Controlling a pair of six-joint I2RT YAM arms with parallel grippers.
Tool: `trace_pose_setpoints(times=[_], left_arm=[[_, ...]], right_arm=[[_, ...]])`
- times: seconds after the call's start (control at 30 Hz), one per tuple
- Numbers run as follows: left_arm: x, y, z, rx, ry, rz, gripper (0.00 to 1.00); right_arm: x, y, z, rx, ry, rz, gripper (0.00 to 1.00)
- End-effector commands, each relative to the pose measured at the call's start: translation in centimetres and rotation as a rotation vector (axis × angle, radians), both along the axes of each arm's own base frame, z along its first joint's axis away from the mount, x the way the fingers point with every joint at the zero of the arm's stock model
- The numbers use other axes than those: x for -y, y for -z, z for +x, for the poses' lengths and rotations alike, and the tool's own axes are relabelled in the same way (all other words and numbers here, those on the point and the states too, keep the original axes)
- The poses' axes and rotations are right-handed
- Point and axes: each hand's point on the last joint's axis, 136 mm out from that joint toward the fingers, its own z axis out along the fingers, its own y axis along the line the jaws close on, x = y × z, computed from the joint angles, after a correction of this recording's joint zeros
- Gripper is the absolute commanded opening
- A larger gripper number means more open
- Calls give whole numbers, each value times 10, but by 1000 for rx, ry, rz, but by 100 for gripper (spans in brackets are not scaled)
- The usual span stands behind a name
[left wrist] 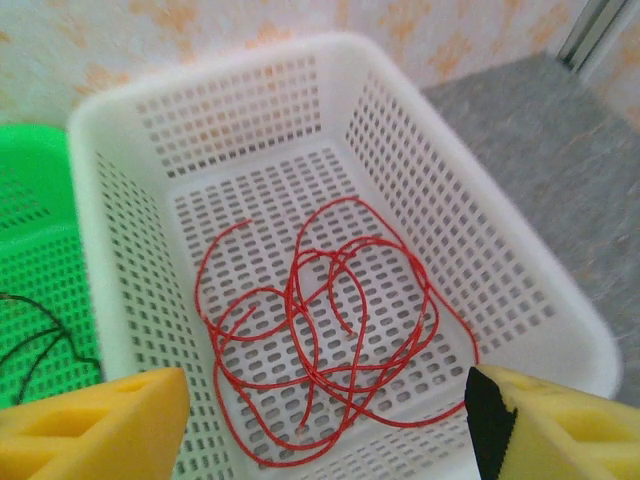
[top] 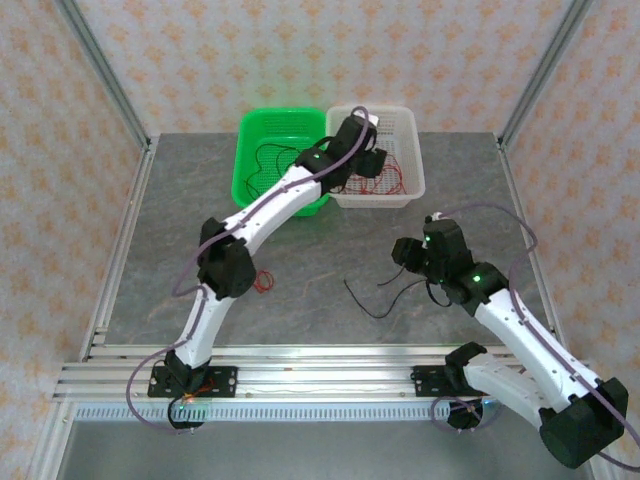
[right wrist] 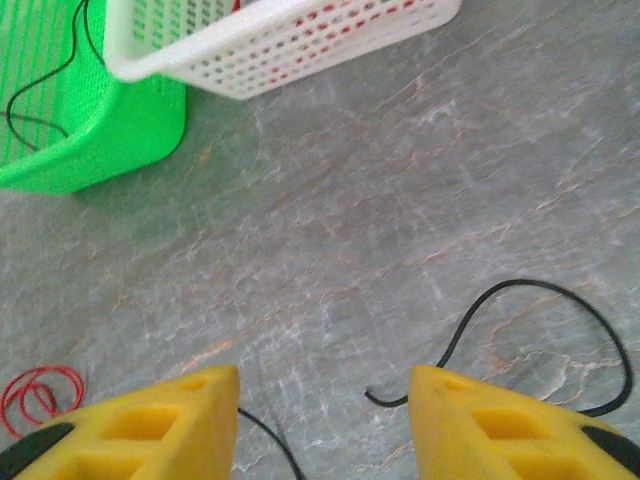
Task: Untangle the cables
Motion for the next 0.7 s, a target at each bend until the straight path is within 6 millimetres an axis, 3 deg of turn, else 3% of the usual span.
trace_pose_setpoints(times=[0.0, 0.27, 0.43, 0.67], left_arm=[[-7, -47, -18, 64, -16, -85, 76], [-37, -79, -61, 88, -49, -162, 76], [-46, -80, -81, 77, -44, -193, 76], [-47, -72, -100, 48, -22, -196, 76]], right_arm=[[-9, 9, -5, -34, -49, -23, 48], [11, 41, -17, -128, 86, -95, 48], [34, 54, -24, -178, 244, -128, 48], [46, 78, -38, -247, 365, -97, 48]])
